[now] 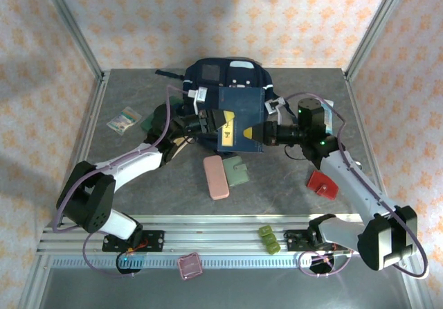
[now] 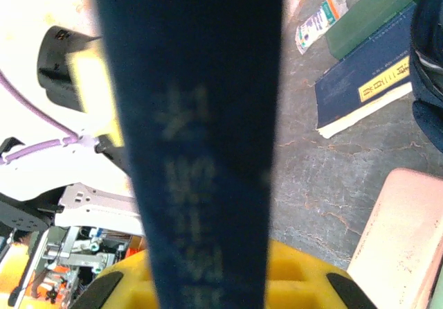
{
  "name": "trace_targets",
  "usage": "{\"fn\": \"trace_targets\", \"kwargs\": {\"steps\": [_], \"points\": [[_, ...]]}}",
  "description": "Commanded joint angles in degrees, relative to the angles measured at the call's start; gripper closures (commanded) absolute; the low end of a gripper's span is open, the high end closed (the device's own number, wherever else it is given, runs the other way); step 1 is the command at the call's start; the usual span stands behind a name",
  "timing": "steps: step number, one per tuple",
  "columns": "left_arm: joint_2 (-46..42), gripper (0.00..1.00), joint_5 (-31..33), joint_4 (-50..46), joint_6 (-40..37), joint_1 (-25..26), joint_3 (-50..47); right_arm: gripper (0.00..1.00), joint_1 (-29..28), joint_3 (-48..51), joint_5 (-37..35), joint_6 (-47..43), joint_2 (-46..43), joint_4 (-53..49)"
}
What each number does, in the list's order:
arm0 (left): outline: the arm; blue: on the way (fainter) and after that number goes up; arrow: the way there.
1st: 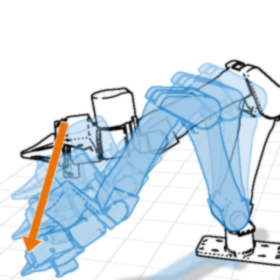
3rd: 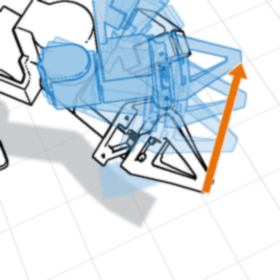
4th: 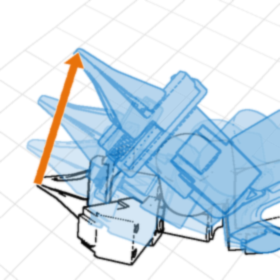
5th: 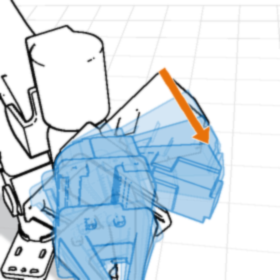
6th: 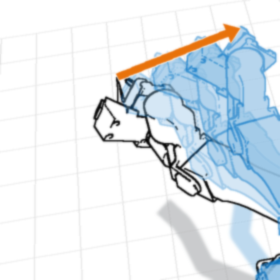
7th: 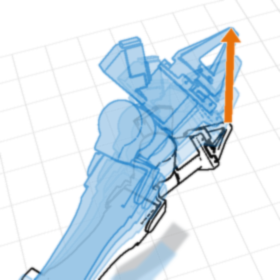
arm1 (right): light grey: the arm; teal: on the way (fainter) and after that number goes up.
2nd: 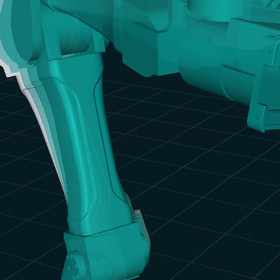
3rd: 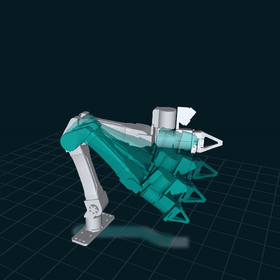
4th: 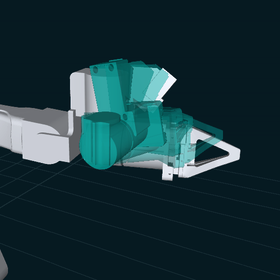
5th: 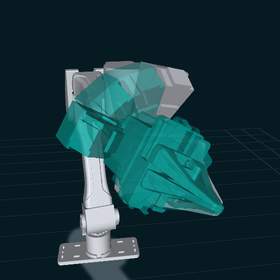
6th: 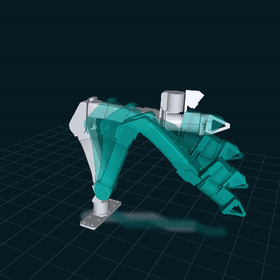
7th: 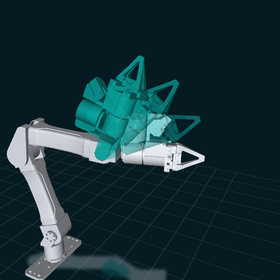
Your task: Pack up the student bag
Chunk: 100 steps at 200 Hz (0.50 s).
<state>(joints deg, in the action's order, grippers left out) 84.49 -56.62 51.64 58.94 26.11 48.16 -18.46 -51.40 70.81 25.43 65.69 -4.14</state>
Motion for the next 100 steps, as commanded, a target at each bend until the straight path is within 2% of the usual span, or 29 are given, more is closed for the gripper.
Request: {"fn": "trace_targets", "kwargs": {"steps": [1,16,37,68,100], "points": [[-1.5,1.00,-1.6,5.1,1.4,0.1,0.4,0.79,0.4,-2.4,-0.1,-1.1,-0.2,0.9],[-1.3,1.00,1.8,2.6,1.1,0.0,0.9,0.58,0.6,-2.3,-1.6,0.2,-0.7,1.6],[-1.4,1.00,10.4,4.3,4.8,-0.7,-0.7,0.45,0.5,1.6,-1.9,6.8,-3.2,9.8],[0.4,1.00,18.5,16.9,14.9,-1.2,-4.3,0.30,-0.9,10.7,-7.2,18.2,-9.5,26.1],[3.5,1.00,22.1,24.8,19.7,1.3,-4.9,0.24,-3.3,17.3,-17.4,25.2,-13.3,36.3]]}}
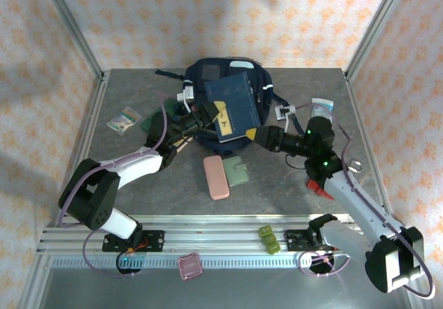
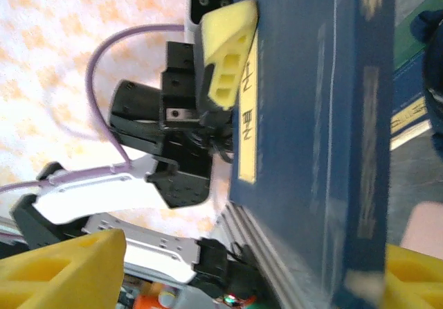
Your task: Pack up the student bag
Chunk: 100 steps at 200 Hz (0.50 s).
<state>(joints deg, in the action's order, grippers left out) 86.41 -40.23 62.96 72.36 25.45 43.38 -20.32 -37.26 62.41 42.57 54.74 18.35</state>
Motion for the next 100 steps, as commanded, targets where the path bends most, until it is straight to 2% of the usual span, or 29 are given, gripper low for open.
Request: {"fn": "trace_targets", "kwargs": {"steps": [1,27,41,47,67,69,75,91,100], "points": [[1.7,1.00,5.7,13.6,6.3,2.0,-0.1,0.24,-1.5,3.2,-9.2,8.1,-2.4,13.9],[3.7,1.00,7.8,16.8,7.7,5.5,0.7,0.24,-2.7,4.6,-15.6,9.7,-1.5,16.0],[4.2,1.00,9.9,16.9,7.6,7.5,0.7,0.30,-3.0,5.3,-18.0,11.3,-0.9,18.0],[4.4,1.00,10.5,16.9,7.3,8.3,0.7,0.37,-3.1,5.6,-18.1,11.8,-0.5,19.3],[4.2,1.00,13.2,16.9,6.6,9.3,-0.1,0.78,-3.6,5.2,-17.6,12.3,0.7,20.5],[4.1,0.98,13.4,16.9,6.5,9.3,-0.3,0.84,-3.7,5.1,-17.5,12.1,0.8,20.4],[3.9,0.85,13.8,16.6,6.0,9.1,-0.6,1.00,-3.7,4.8,-17.8,11.7,0.8,19.0],[3.1,0.51,12.7,12.9,3.4,8.0,-0.7,1.00,-3.6,3.5,-20.4,8.5,0.1,11.0],[2.4,0.41,11.4,8.6,0.7,7.1,-0.3,1.00,-3.4,3.2,-21.4,6.9,-1.0,7.8]]}}
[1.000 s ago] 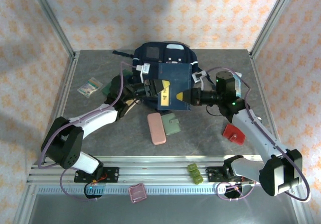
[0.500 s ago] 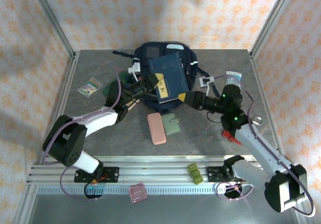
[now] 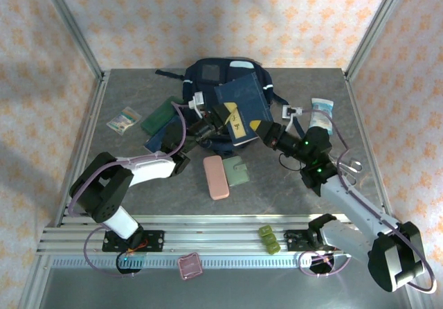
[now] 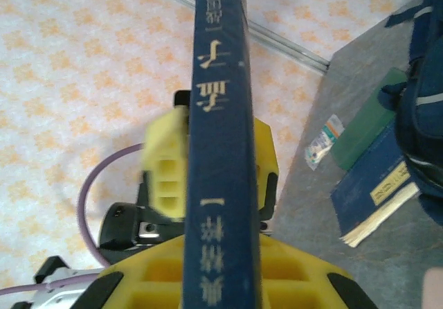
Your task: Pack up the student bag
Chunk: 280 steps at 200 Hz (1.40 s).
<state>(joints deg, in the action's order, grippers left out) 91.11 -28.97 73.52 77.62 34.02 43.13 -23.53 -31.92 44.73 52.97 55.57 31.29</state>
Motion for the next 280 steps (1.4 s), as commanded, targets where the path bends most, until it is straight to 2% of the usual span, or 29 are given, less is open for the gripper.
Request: {"fn": "trace_targets", "kwargs": {"steps": [1,11,21,37,52,71,91,127,148,168,209,228,241,253,263,280], "points": [[-2.4,0.41,0.0,-2.7,-4.9,-1.6,0.0,1.00,-0.1,-2.1,-3.8,-3.6,-1.9,-5.5],[-3.5,0.35,-1.2,-11.4,-9.5,-2.9,1.1,1.00,0.7,-2.0,-4.8,-4.6,-3.7,-8.2],[-4.7,0.33,-1.5,-23.4,-17.6,-4.1,3.2,1.00,2.0,-1.9,-5.8,-5.3,-5.7,-10.9],[-5.2,0.27,1.9,-44.4,-31.5,-5.2,8.5,1.00,4.6,-2.1,-8.2,-6.6,-9.0,-15.8],[-3.0,0.20,5.5,-58.9,-41.1,-5.9,14.6,1.00,7.7,-2.7,-8.7,-8.3,-11.2,-20.2],[2.4,0.10,9.3,-72.9,-52.6,-6.2,23.6,1.00,11.1,-3.6,-8.7,-9.9,-12.5,-24.6],[9.3,0.14,13.9,-84.8,-62.7,-6.1,34.2,1.00,13.5,-4.0,-8.6,-10.4,-12.5,-26.7],[21.3,0.15,24.2,-99.4,-79.2,-4.7,50.1,1.00,14.2,-3.1,-7.9,-10.0,-12.1,-26.6],[25.9,0.12,32.6,-103.3,-87.4,-2.1,55.0,1.00,14.3,-2.7,-7.7,-10.0,-12.1,-26.5],[27.8,0.09,35.2,-102.1,-92.9,-0.8,55.4,1.00,14.5,-2.4,-7.4,-10.0,-11.8,-26.4],[30.5,0.09,35.4,-100.8,-98.0,0.0,54.5,1.00,14.7,-2.2,-6.7,-10.2,-10.9,-26.1],[31.5,0.08,39.3,-98.4,-99.5,0.4,53.4,1.00,14.7,-1.8,-6.3,-10.1,-10.6,-25.5],[32.8,0.09,44.8,-95.4,-99.8,0.6,52.8,1.00,14.7,-1.8,-5.7,-9.7,-10.1,-24.7],[34.0,0.11,47.4,-92.6,-100.4,0.6,52.5,1.00,14.7,-1.7,-5.2,-9.4,-9.5,-24.1],[35.0,0.14,46.5,-91.5,-100.6,0.6,52.6,1.00,14.8,-1.6,-5.0,-9.0,-9.3,-23.8],[36.5,0.27,44.8,-90.6,-100.8,0.6,53.4,1.00,14.8,-1.6,-5.2,-9.0,-9.6,-24.2]]}}
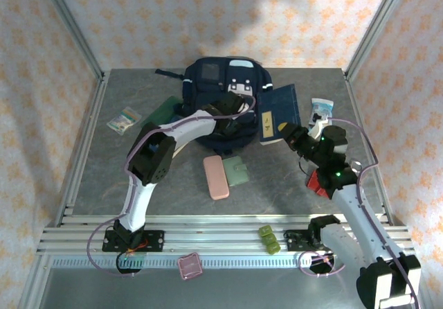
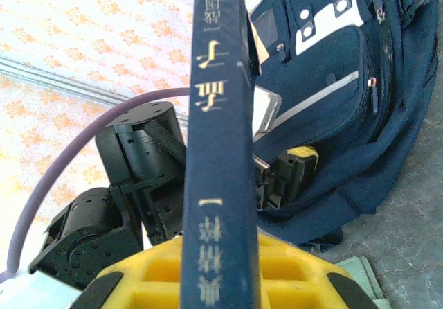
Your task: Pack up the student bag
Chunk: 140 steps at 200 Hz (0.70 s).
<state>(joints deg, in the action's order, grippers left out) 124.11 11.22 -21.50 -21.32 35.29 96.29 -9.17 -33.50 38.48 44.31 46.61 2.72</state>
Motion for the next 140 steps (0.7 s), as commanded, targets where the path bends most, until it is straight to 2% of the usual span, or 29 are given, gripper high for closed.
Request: {"fn": "trace_targets", "kwargs": {"steps": [1,9,19,32,38,45,86,111,140], "points": [[3.6,0.28,4.5,4.4,-1.9,-0.7,0.3,1.00,0.4,0.0,1.0,-0.4,-0.7,4.3],[4.4,0.38,3.9,4.3,-2.0,-0.7,0.9,1.00,0.4,0.0,0.8,-0.5,-1.0,4.0],[5.3,0.61,3.2,3.7,-1.8,-0.6,2.1,1.00,0.4,0.0,0.6,-0.5,-1.3,3.5],[5.6,0.71,3.1,3.5,-1.5,-0.7,2.6,1.00,0.4,-0.2,0.0,-1.0,-1.9,2.4],[5.3,0.84,3.1,3.8,-1.0,-0.6,2.5,1.00,0.5,-0.2,-0.4,-1.1,-2.2,1.9],[4.6,0.91,2.5,4.3,0.1,-0.8,2.2,1.00,0.5,-0.3,-0.8,-1.4,-2.5,1.2],[-3.3,1.00,-3.5,4.2,7.5,-1.2,3.1,1.00,2.1,0.5,-2.0,-2.9,-3.7,-2.7],[-6.2,1.00,-5.5,3.1,10.8,-1.2,6.3,1.00,2.6,2.5,-2.4,-2.8,-3.7,-3.5],[-5.3,1.00,-5.9,-0.7,15.0,-1.3,13.8,1.00,2.6,5.1,-2.2,-1.8,-3.7,-2.8]]}}
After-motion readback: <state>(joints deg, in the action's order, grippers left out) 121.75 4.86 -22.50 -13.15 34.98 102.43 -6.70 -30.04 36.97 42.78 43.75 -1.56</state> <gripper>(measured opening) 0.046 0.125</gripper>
